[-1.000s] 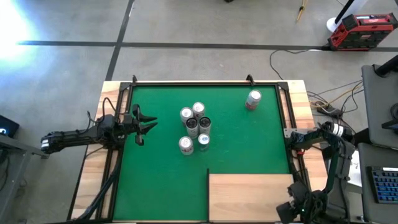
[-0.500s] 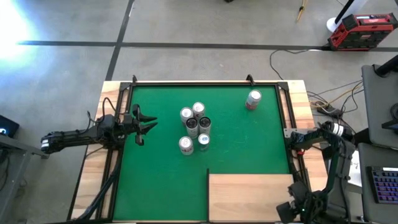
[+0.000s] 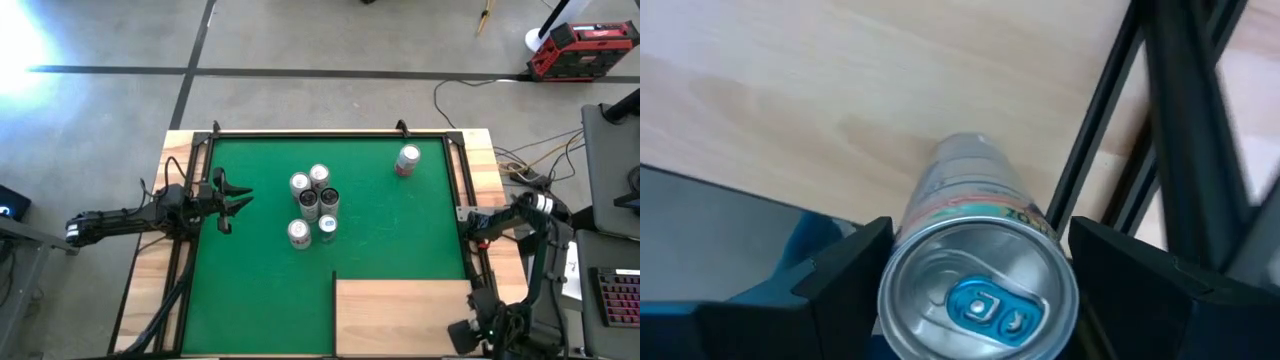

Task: Place canned beverage on shelf
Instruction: Put the right blue soda can on the shelf, then put the right pink white soda can on the shelf

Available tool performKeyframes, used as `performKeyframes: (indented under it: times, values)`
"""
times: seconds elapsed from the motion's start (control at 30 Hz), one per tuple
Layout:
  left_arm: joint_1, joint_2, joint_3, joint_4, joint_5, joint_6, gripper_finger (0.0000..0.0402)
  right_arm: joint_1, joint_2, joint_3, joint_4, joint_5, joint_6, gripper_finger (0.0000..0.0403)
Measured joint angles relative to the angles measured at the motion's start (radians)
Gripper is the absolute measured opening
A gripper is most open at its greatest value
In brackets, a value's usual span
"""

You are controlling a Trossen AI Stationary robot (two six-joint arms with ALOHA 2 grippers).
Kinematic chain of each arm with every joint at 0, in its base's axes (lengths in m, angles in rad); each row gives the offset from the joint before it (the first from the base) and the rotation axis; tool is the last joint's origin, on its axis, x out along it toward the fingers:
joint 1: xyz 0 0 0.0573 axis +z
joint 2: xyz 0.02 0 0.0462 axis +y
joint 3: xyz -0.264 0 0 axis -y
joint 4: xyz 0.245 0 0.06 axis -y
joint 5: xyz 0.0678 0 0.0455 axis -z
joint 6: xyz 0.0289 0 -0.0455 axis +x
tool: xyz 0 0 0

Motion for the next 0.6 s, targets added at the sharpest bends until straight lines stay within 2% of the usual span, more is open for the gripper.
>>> performKeyframes:
  times: [0.4, 0.6]
  values:
    - [0.0, 0.0, 0.0, 0.0, 0.0, 0.0, 0.0088, -0.002, -0.044, 0.0, -0.048, 0.031, 0.012, 0.0295]
    - [0.0, 0.0, 0.0, 0.0, 0.0, 0.0, 0.0088, -0.009, -0.054, 0.0, -0.098, 0.097, -0.016, 0.0294]
